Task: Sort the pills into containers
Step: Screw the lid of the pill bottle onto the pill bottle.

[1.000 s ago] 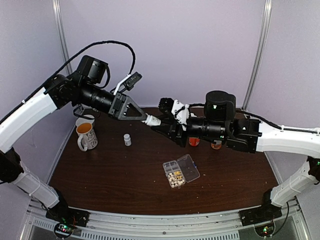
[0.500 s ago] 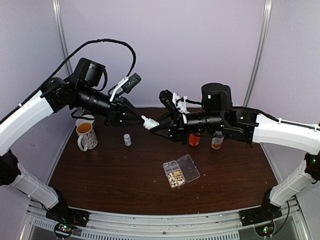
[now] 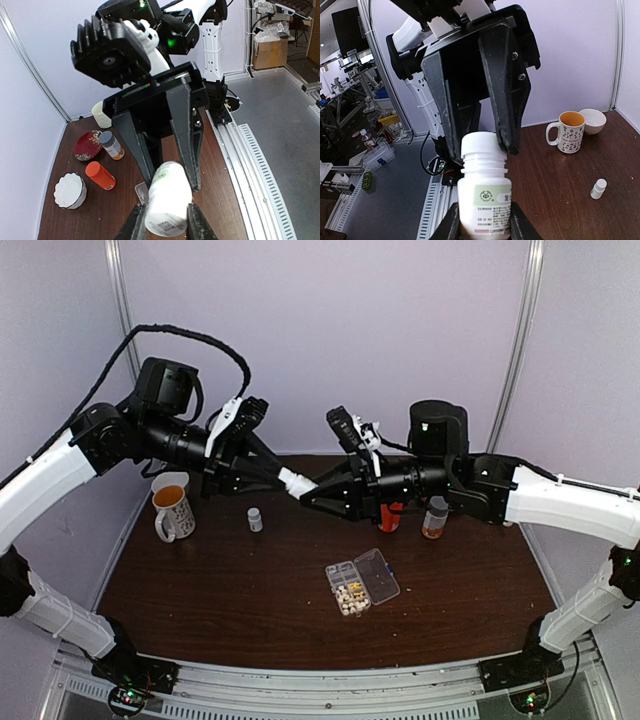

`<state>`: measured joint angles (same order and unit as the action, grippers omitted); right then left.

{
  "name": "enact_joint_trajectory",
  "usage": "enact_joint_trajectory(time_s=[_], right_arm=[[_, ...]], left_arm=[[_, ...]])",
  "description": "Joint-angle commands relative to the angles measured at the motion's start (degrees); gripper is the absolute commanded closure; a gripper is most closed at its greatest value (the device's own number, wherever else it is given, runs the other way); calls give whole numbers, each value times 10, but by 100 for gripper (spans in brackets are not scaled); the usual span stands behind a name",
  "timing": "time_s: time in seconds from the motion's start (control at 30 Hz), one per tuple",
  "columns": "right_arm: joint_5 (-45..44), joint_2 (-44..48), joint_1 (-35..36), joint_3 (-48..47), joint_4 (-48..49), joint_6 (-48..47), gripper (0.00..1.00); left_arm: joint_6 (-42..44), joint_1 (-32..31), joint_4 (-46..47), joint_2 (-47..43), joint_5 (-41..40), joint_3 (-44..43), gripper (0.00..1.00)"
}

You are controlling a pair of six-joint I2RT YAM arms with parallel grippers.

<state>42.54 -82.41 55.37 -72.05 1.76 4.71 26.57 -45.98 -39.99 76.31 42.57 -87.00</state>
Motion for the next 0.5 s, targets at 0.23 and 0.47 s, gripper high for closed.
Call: enact_joint_trajectory(time_s=[0.23, 0.47], right_arm=[[-19, -23, 3, -48, 33, 22, 100], [27, -37, 2, -60, 65, 63, 100]], left_arm=[[105, -30, -26, 40, 7, -14, 80], [228, -43, -85, 47, -20, -18, 80]])
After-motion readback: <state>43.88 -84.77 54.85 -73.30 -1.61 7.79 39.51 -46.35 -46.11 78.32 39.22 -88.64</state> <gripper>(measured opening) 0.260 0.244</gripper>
